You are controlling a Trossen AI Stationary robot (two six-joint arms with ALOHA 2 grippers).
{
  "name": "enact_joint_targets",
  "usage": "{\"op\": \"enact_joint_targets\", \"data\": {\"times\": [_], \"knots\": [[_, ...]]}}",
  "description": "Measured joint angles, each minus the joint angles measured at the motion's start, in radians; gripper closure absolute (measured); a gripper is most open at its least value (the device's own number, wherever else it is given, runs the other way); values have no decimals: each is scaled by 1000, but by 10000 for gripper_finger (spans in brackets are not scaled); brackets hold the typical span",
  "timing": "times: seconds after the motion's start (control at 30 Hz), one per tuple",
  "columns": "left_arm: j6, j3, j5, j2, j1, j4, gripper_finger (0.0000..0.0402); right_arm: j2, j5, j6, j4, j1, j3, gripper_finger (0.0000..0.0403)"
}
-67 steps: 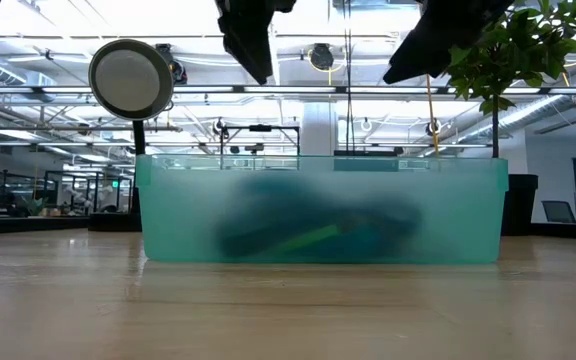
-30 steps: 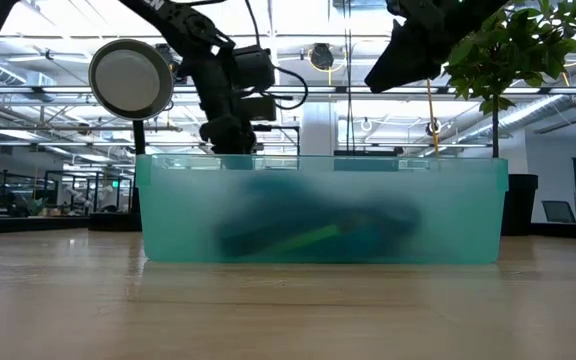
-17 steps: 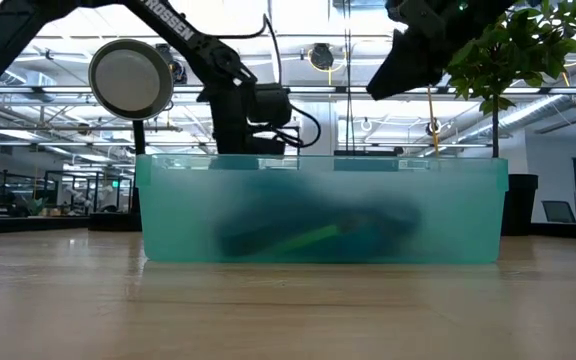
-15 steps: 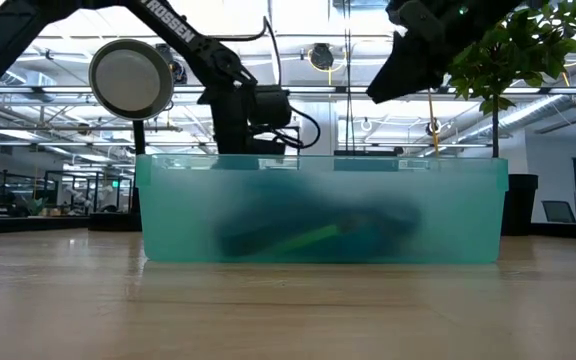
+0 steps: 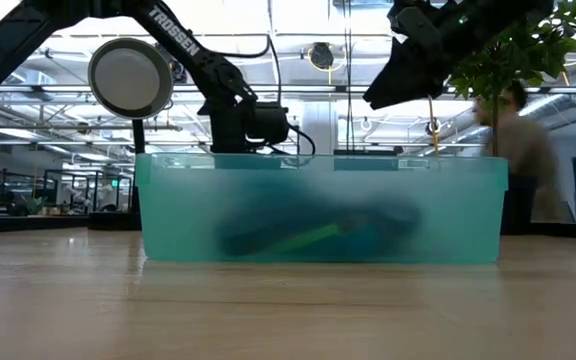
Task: Pick and place rubber bands into bin
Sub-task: Put the yellow rubber band into the green bin
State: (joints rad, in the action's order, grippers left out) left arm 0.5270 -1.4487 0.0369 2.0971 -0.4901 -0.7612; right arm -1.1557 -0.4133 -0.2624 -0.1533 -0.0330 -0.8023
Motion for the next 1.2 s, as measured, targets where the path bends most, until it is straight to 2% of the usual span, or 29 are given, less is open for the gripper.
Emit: {"op": "enact_joint_targets", "data": {"times": [0.2,0.5,0.87,1.2], "knots": [[13,2,0,4,2,-8,212,0,3,20,21,1,0,222],[-5,4,48,7,2,-30,300,0,3,20,22,1,0,222],[21,7,19,7,6,6,389,0,3,20,22,1,0,222],[35,5,-29,-13,32,-6,398,0,3,23,18,1,0,222]]}}
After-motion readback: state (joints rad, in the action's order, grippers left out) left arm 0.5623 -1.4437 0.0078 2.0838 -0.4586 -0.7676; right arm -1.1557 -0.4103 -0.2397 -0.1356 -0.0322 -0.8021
